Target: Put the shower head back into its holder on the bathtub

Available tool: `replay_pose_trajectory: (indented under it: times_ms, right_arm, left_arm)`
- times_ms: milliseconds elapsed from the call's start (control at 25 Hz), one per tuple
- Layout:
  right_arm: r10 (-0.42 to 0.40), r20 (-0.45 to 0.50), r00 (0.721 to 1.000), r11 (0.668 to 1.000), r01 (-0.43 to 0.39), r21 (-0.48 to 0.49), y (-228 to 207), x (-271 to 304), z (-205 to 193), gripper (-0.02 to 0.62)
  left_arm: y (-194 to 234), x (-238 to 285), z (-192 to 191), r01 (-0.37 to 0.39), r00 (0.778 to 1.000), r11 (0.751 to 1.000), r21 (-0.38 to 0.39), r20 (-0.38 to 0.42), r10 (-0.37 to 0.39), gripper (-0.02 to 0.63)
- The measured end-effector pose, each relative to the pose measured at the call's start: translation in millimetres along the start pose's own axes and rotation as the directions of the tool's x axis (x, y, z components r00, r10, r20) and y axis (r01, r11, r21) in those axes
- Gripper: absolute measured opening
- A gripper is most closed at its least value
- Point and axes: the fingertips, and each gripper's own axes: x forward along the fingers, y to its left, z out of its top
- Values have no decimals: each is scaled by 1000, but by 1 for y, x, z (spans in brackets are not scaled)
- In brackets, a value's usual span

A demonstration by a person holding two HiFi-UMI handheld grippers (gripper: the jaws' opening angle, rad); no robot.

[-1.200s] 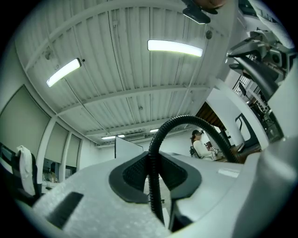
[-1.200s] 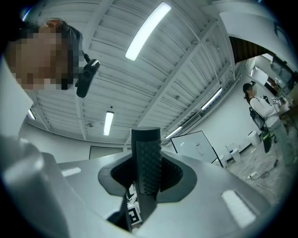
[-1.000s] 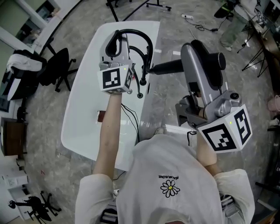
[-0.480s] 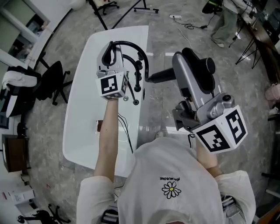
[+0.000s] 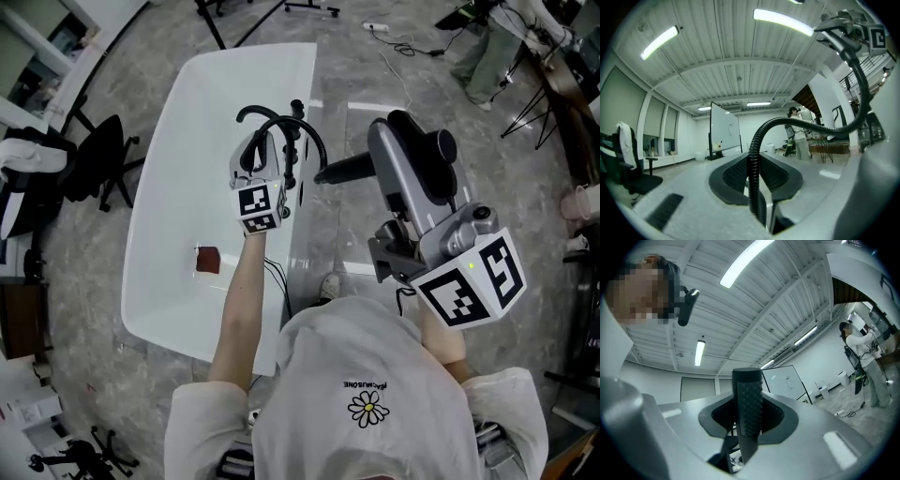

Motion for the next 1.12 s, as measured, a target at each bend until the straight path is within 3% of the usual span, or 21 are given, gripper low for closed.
replay_pose_trajectory:
  times_ms: [120, 280, 360, 480, 680, 880, 1120]
  right_arm:
    - [29, 3, 1000, 1000, -29, -9, 7, 6, 1, 110]
    - [83, -9, 996, 996, -83, 16, 20, 15, -2, 110]
    - [107, -25, 994, 994, -106, 29, 26, 20, -6, 110]
    - [117, -76, 990, 993, -115, 30, 30, 29, -24, 110]
    - [128, -161, 979, 992, -124, 31, 30, 50, -64, 110]
    - [127, -238, 963, 992, -126, 22, 34, 82, -113, 110]
    - [104, -377, 920, 995, -91, 52, 15, 113, -194, 110]
  left_arm:
    - [0, -16, -62, -39, 990, 997, -60, -134, 30, 55]
    - [-7, -48, -143, -95, 947, 987, -130, -317, 49, 55]
    - [-13, -65, -167, -111, 930, 981, -157, -366, 47, 68]
    - [-28, -84, -181, -100, 925, 977, -191, -380, 21, 133]
    - [-37, -109, -176, -111, 935, 967, -230, -354, 24, 133]
    - [-18, -148, -161, -171, 946, 947, -274, -315, 80, 133]
    - [15, -185, -161, -281, 930, 906, -317, -324, 175, 131]
